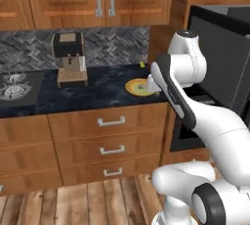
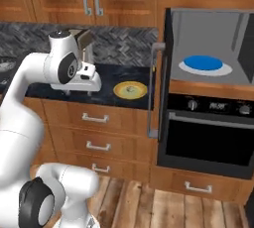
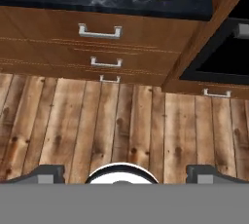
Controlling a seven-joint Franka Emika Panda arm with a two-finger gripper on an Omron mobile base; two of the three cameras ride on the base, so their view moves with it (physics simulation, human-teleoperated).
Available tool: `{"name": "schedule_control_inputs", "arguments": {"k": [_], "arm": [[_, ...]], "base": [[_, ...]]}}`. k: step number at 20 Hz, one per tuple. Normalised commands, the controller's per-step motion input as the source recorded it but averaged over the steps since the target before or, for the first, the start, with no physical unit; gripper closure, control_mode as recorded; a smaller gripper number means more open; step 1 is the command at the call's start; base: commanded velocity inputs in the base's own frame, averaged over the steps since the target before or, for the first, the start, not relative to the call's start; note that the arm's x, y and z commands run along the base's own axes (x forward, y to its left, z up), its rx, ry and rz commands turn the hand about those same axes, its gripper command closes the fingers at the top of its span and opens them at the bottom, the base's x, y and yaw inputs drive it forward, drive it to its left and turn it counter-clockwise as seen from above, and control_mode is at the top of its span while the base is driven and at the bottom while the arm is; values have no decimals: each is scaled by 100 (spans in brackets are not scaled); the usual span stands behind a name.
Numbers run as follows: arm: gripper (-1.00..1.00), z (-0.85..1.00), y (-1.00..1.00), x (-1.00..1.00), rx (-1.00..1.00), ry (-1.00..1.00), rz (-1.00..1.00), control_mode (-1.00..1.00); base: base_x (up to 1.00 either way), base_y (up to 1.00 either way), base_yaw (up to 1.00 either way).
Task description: Pick the egg from the counter and place it in the microwave.
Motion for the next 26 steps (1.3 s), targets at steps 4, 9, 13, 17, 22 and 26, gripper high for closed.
{"name": "schedule_control_inputs", "arguments": {"k": [4, 9, 13, 17, 22, 26], "arm": [[-100, 0, 0, 0, 0, 0, 0, 100], [-100, 0, 0, 0, 0, 0, 0, 100], [-100, 0, 0, 0, 0, 0, 0, 100], [-100, 0, 0, 0, 0, 0, 0, 100], [-100, 0, 0, 0, 0, 0, 0, 100], [-100, 0, 0, 0, 0, 0, 0, 100]], "base": [[100, 44, 0], [100, 11, 0], [100, 0, 0], [90, 0, 0], [20, -3, 0], [-39, -29, 0]]}}
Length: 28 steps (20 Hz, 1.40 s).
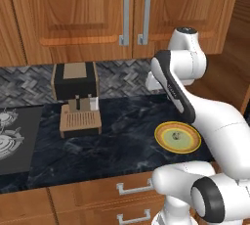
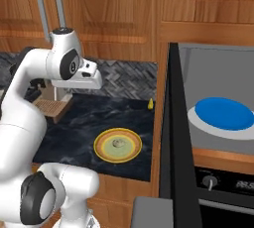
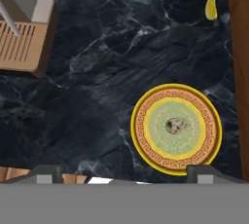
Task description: Pick the egg from the counter and place it in the microwave.
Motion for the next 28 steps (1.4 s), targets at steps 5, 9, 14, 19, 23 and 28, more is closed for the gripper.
{"name": "schedule_control_inputs", "arguments": {"k": [5, 9, 14, 19, 23, 28], "arm": [[-100, -52, -48, -19, 0, 0, -7, -100], [-100, -78, -29, -11, 0, 5, -16, -100], [-100, -57, -29, 35, 0, 1, -17, -100], [-100, -64, -8, 39, 0, 5, -25, -100], [-100, -56, -3, 17, 0, 14, -31, -100], [-100, -39, -12, 0, 0, 14, -30, -100]], "base": [[0, 0, 0], [0, 0, 0], [0, 0, 0], [0, 0, 0], [0, 0, 0], [0, 0, 0]]}}
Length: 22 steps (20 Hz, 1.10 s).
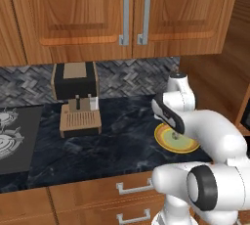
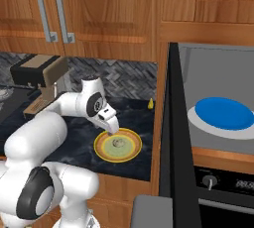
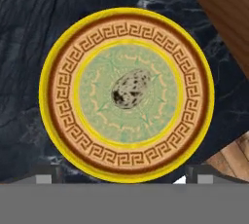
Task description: Pick the egg from the counter and place it in the microwave.
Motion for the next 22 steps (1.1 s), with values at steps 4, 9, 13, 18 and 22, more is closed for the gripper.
{"name": "schedule_control_inputs", "arguments": {"k": [4, 9, 13, 18, 22], "arm": [[-100, -20, -36, 0, 0, 6, -27, -100], [-100, -26, -31, 2, 1, 5, -21, -100], [-100, -41, -3, 26, 0, 6, -16, -100], [-100, -29, 0, 20, 0, 1, -12, -100], [-100, -18, -7, 1, 1, 0, -9, -100]], "base": [[0, 0, 0], [0, 0, 0], [0, 0, 0], [0, 0, 0], [0, 0, 0]]}}
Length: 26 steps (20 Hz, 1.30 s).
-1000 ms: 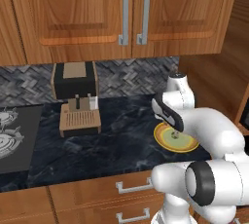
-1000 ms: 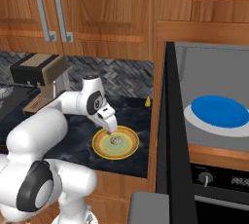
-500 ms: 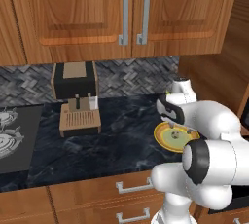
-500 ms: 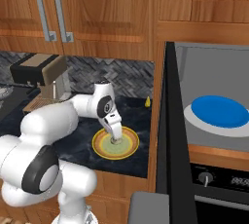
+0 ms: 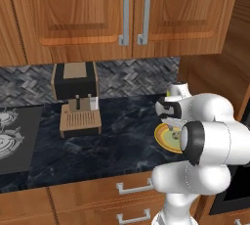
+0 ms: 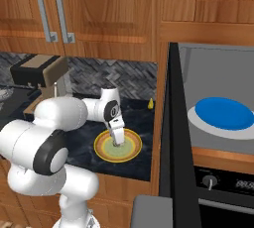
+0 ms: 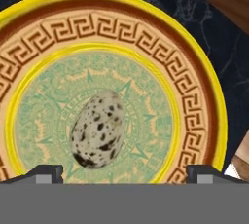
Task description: Pick the egg from the counter and place it in the microwave.
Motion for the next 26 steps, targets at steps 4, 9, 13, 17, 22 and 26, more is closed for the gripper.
{"name": "schedule_control_inputs", "arguments": {"k": [4, 9, 13, 17, 22, 26], "arm": [[-100, -18, -8, 1, 0, 0, -8, -100], [-100, -24, -4, 14, 0, 0, -5, -100], [-100, -10, 0, 8, 0, 0, -2, -100], [-100, -3, 0, 6, 0, 0, -2, -100], [-100, -2, 0, 0, 0, -1, -1, -100], [-100, -5, 0, 0, 0, 0, -2, -100]], "base": [[0, 0, 0], [0, 0, 0], [0, 0, 0], [0, 0, 0], [0, 0, 0], [0, 0, 0]]}}
